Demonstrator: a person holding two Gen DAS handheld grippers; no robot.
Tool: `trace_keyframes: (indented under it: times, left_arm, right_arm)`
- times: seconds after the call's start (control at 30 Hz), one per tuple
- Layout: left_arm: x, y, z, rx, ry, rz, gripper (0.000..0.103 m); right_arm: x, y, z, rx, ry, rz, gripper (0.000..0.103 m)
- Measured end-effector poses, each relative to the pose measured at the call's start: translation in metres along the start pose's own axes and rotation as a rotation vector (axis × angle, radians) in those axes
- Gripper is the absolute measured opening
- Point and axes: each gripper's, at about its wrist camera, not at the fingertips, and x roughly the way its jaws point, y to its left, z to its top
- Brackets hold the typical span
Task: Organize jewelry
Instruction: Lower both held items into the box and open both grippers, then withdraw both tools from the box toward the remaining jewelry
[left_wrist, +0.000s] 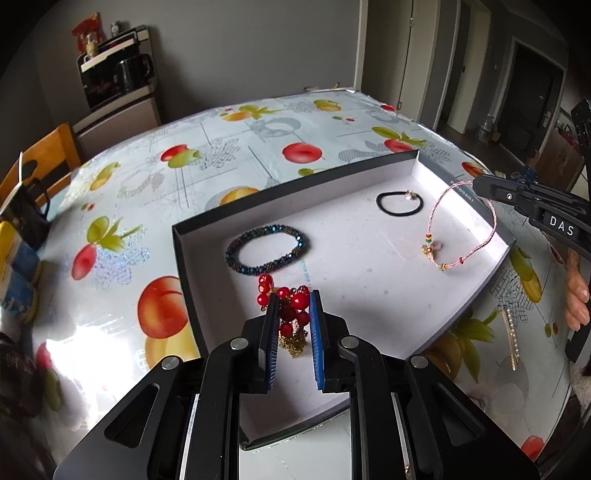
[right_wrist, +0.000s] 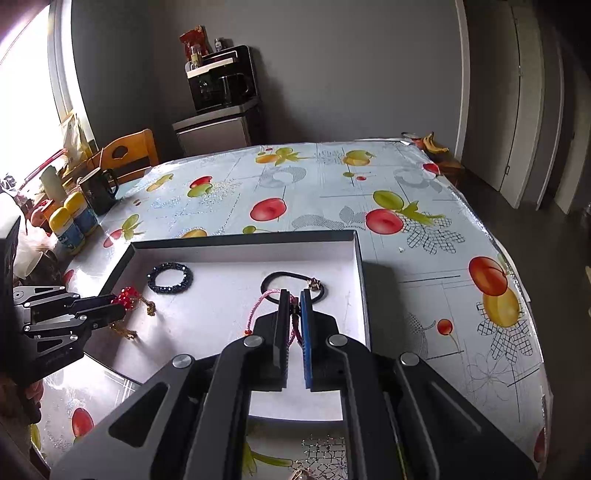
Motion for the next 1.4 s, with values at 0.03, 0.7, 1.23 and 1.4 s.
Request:
trace_keyframes:
  times: [0.03, 0.7, 1.23, 1.4]
  left_arm:
    - [0.004, 0.002, -0.002, -0.006, 0.012, 0.001, 0.016]
    - [0.026, 0.008, -0.009, -0.045, 0.062, 0.009, 0.019]
    - [-0.012, -0.012, -0.008, -0.006, -0.022, 0.036, 0.065]
    - [-0.03, -0.019, -0.015, 0.009, -0.053, 0.049, 0.073]
  right_arm:
    - [0.004, -0.001, -0.002, 0.003, 0.01, -0.004, 0.006]
    - [0.032, -0.013, -0.022, -0.003, 0.119, -0.073, 0.006]
    - [-0.022, -0.003, -0.018, -0.02, 0.008, -0.036, 0.041]
    - [-0.041, -0.005, -0.025, -0.011, -0.013, -0.039, 0.058]
